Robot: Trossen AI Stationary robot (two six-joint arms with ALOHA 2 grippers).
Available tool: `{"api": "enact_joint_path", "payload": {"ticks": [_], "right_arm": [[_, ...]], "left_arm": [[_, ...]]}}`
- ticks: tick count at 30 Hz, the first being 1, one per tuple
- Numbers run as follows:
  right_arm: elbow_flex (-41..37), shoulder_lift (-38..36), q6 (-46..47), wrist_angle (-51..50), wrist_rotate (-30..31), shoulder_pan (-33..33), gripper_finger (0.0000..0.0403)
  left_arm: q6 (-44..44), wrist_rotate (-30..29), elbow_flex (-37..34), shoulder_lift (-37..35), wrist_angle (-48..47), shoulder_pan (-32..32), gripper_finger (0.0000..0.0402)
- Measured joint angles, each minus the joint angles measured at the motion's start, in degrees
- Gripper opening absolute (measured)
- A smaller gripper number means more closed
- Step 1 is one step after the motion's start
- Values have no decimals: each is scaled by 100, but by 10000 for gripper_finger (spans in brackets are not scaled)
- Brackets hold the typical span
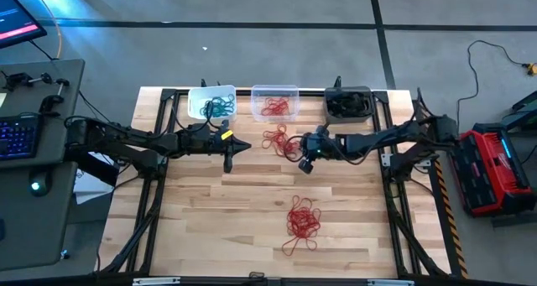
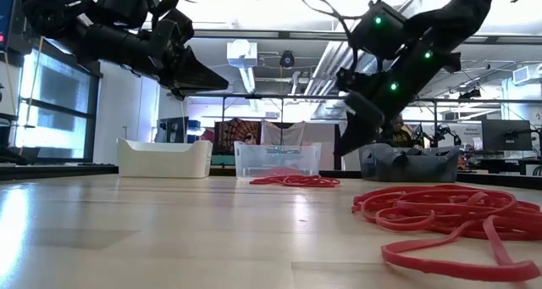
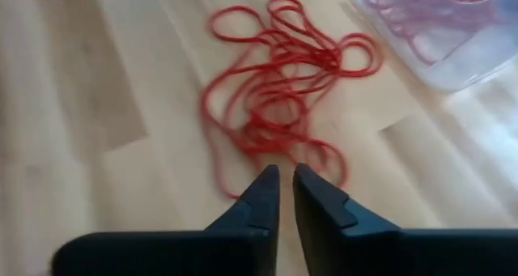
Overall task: Sort rubber bands into baskets
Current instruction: Put the red rubber band into the transparent bin
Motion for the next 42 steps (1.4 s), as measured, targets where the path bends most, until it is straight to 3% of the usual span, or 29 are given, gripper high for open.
{"api": "enact_joint_path", "payload": {"ticks": [8,13,17,24,34,42], "right_arm": [[4,543,-1607,207,-178,-418,114],[4,832,-2044,346,-338,-624,132],[11,862,-2124,389,-439,-699,114],[133,874,-2263,441,-661,-785,9],[830,732,-2322,-294,-722,-490,2],[1623,519,-2331,-1248,236,120,1]], "left_arm": [[2,0,0,0,-78,0,0],[2,-1,0,0,-134,0,0],[2,-2,0,0,-142,0,0],[4,-73,0,0,-142,0,0],[4,-90,0,0,-158,0,0],[5,-92,0,1,-208,0,0]]}}
